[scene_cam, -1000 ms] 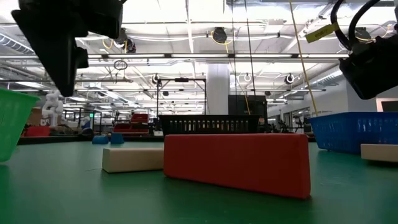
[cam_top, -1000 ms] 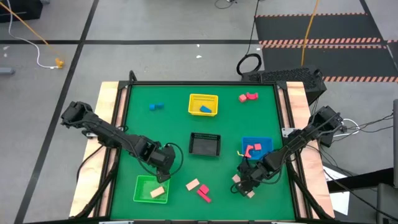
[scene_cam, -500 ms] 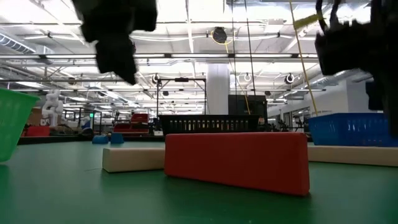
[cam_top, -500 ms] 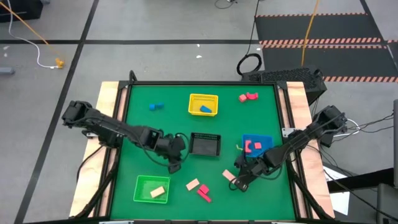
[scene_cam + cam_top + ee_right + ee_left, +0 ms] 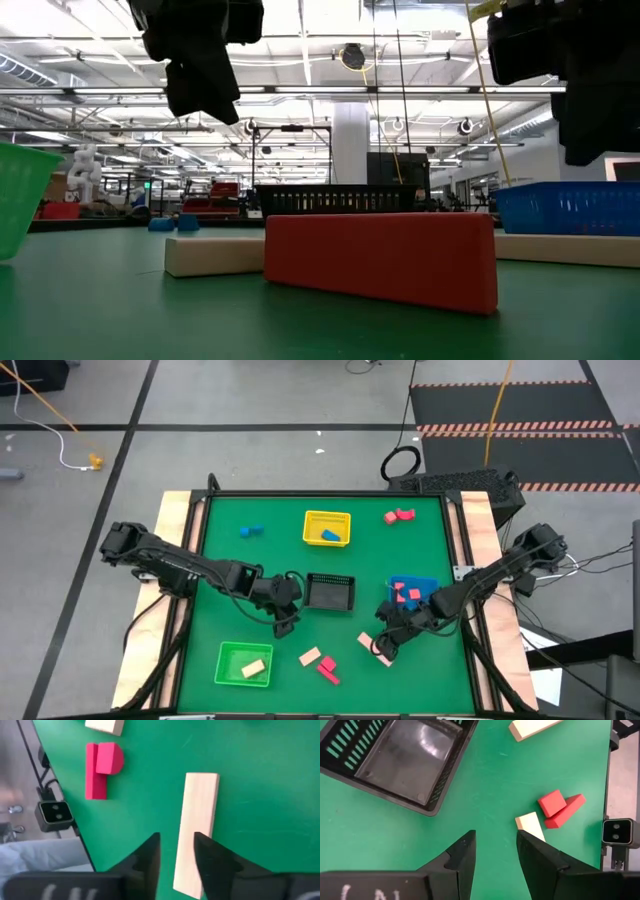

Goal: Sort & place blocks by color
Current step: Put the right brown block into the green bin

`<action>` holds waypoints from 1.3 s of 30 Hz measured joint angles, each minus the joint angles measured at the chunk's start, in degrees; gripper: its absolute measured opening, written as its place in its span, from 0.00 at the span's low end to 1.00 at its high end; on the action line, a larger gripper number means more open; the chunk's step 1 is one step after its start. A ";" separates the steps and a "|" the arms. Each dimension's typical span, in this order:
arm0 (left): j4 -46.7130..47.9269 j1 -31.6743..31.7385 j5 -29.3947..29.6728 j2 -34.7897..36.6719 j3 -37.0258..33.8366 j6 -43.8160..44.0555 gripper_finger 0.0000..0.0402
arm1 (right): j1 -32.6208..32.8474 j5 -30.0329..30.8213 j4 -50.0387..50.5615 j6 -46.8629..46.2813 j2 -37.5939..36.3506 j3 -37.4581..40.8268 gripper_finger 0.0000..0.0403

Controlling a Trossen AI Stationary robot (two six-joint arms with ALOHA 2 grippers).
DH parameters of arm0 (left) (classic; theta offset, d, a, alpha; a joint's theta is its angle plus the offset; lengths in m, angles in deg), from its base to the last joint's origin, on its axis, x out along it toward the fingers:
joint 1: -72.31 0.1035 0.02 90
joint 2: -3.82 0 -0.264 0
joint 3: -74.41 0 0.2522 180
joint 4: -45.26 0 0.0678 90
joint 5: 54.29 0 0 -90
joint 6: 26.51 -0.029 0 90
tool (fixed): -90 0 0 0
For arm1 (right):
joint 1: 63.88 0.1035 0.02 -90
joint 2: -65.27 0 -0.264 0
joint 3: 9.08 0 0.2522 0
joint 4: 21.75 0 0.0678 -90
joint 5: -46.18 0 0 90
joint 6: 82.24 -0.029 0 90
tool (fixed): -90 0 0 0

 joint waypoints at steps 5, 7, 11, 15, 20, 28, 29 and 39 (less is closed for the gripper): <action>0.06 0.00 -1.10 0.00 0.00 -0.71 0.36 | -0.49 -0.08 -2.32 5.48 1.27 0.01 0.43; 0.05 0.00 -1.38 0.00 0.00 -0.70 0.36 | -0.59 0.06 -5.78 9.53 1.90 0.01 0.48; 0.02 -0.29 -1.42 0.00 0.00 -0.63 0.36 | -0.19 4.74 -14.94 20.12 3.72 -0.04 0.53; -0.05 -0.85 -1.44 0.00 0.00 0.21 0.36 | 0.48 11.69 -17.87 26.31 5.53 -0.05 0.53; -0.67 -1.33 -1.37 0.00 0.00 4.06 0.36 | 1.50 17.59 -15.89 26.21 6.40 -0.06 0.53; -2.18 -2.07 2.16 0.00 0.00 11.45 0.36 | 5.33 18.64 -8.81 16.16 9.04 -0.05 0.53; -2.77 -2.18 2.37 0.00 0.00 11.76 0.36 | 5.85 19.85 -8.78 15.23 9.29 -0.05 0.53; -9.06 -3.37 3.70 0.00 0.00 14.06 0.36 | 9.32 24.22 -8.89 11.12 9.97 -0.05 0.53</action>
